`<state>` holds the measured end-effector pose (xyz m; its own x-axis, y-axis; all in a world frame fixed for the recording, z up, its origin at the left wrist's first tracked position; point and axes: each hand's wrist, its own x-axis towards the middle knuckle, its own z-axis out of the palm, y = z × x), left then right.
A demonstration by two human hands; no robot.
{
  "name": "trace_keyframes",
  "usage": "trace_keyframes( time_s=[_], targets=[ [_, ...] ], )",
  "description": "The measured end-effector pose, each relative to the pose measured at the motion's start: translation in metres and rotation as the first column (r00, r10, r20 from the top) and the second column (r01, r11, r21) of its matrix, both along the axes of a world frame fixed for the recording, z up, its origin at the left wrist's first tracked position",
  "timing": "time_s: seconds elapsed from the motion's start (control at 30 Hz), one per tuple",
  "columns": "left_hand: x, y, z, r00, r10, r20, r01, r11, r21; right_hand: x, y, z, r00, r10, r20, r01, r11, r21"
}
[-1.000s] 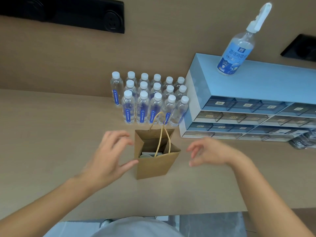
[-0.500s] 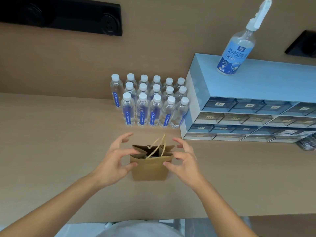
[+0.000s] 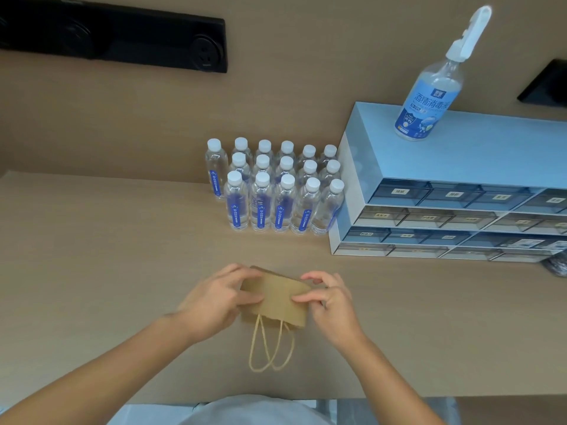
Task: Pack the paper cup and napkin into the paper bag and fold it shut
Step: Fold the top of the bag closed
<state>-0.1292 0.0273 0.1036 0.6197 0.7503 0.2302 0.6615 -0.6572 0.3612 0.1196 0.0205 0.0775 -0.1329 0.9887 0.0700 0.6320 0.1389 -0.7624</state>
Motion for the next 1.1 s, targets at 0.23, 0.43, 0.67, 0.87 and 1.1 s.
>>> trace_keyframes(
  time_s=[0.23,0.43,0.67,0.87,1.1],
  targets=[
    [-0.002,0.012,-0.023,0.993,0.098,-0.061,-0.106,0.985,-0.137,-0.014,-0.003,-0.003,0.994,0.028,0.107,-0.016,0.994,-0.111],
    [0.015,0.05,-0.022,0.983,0.159,-0.094,-0.181,0.93,-0.319,-0.035,0.016,0.007,0.987,0.011,0.159,0.018,0.984,-0.179],
    [0.012,0.046,-0.015,0.985,0.156,-0.072,-0.171,0.935,-0.31,-0.035,0.018,0.001,0.979,-0.019,0.203,0.057,0.982,-0.183],
    [0.005,0.015,-0.021,0.971,0.191,0.145,-0.144,0.949,-0.28,-0.023,0.011,-0.004,0.994,0.082,0.075,-0.061,0.965,-0.255],
    [-0.002,-0.004,-0.037,0.916,0.364,0.17,-0.273,0.874,-0.402,-0.006,0.01,-0.015,0.995,0.074,0.071,-0.052,0.96,-0.274]
  ],
)
